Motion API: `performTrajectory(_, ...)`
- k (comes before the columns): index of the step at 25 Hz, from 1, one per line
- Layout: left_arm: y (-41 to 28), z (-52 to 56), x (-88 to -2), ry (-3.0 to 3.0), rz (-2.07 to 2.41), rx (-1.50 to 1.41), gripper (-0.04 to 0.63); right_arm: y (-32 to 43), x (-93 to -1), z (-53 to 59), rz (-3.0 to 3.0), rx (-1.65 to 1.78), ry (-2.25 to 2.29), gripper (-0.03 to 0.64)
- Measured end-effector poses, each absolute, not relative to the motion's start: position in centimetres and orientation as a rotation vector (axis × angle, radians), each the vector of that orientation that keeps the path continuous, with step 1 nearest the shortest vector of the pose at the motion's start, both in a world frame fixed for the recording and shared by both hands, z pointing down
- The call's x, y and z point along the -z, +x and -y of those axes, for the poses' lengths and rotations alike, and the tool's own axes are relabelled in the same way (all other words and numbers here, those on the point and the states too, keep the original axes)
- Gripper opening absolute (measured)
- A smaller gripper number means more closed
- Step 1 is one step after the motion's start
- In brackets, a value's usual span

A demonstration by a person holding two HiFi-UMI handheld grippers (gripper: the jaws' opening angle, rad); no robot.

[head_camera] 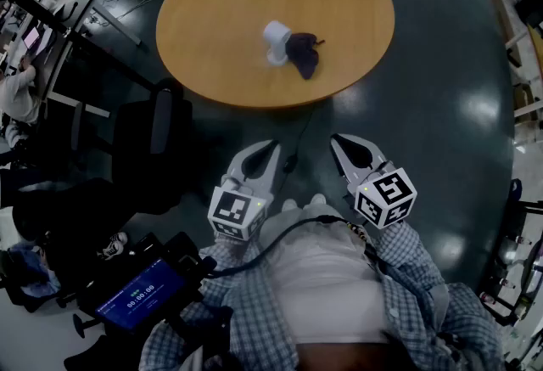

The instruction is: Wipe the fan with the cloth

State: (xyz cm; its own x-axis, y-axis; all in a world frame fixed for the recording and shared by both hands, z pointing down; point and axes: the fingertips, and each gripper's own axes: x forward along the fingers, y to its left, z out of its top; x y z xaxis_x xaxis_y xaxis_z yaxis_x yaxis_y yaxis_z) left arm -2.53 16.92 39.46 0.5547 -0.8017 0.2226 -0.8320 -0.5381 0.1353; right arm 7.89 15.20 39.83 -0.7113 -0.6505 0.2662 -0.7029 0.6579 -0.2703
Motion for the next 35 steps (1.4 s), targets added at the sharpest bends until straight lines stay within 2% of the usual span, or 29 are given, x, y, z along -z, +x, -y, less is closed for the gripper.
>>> performTrajectory(23, -1.3, -16.1, -39.4, 2.551, 1.415, -0.250, 0.000, 10.3, -40.3, -14.2, 2.736, -0.580, 1.138, 0.003)
performTrajectory(29, -0.3, -15.9, -39.3, 2.539, 1.458, -0.239, 0.000, 11.1, -41.0, -14.6, 2.717, -0.372, 1.040, 0.003)
performTrajectory(35, 1.8, -15.7, -40.2, 2.559, 1.421, -0.256, 0.000, 13.0, -42.1, -14.6, 2.697, -0.416, 1.055, 0.003)
